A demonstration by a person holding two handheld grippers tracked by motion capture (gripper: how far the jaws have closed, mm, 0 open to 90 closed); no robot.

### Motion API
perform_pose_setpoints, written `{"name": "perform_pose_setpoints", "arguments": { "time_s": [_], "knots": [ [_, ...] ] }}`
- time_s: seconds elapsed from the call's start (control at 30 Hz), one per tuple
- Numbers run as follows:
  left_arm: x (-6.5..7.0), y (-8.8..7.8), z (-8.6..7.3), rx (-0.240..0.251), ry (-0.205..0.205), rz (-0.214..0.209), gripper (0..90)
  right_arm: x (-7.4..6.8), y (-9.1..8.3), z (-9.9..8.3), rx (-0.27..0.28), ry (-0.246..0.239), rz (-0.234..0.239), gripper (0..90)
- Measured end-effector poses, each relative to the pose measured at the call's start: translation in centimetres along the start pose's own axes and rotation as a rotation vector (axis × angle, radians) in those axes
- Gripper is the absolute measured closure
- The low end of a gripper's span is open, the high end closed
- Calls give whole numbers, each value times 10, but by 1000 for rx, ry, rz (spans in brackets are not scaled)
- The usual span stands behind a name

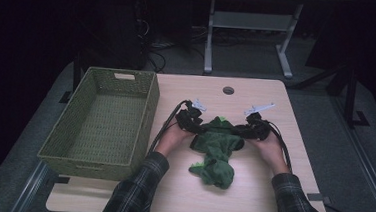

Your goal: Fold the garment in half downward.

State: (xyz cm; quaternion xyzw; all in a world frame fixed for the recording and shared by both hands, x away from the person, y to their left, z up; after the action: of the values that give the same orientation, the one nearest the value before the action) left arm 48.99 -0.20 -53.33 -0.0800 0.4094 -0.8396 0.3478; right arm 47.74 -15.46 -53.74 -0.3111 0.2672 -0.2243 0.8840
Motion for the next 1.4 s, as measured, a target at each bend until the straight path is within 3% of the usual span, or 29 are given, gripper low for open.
{"name": "perform_pose_setpoints", "arguments": {
  "time_s": [0.17,0.37,0.63,0.87,0.9,1.17,1.4],
  "knots": [
    [3,4,-3,-14,10,-6,729,-2,2,-1,-15,3,4,827],
    [5,2,-1,-12,-11,-22,861,-3,2,-1,-17,3,13,868],
    [0,-14,16,32,-31,-9,869,-9,-13,13,47,-4,1,871],
    [-7,-29,38,75,-27,8,869,-10,-25,34,26,-19,-22,873],
    [-9,-31,41,82,-24,15,868,-10,-28,39,42,-36,-34,873],
    [-21,-49,66,135,-32,38,860,-6,-46,62,66,-40,-57,874],
    [-17,-63,75,179,-41,23,861,-14,-63,77,109,-71,-56,873]
  ]
}}
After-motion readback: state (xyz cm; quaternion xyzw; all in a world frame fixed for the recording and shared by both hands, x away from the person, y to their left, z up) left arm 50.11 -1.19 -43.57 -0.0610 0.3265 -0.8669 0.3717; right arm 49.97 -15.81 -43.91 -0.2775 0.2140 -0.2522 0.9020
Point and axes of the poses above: each handheld gripper's, and its own axes: y roughly forward along the jaws, z roughly out of its top, x roughly to its right, the point moved 10 cm from there along y, roughly forward along the jaws, and after that the axes turned 13 degrees about z, right-handed, at the moved point
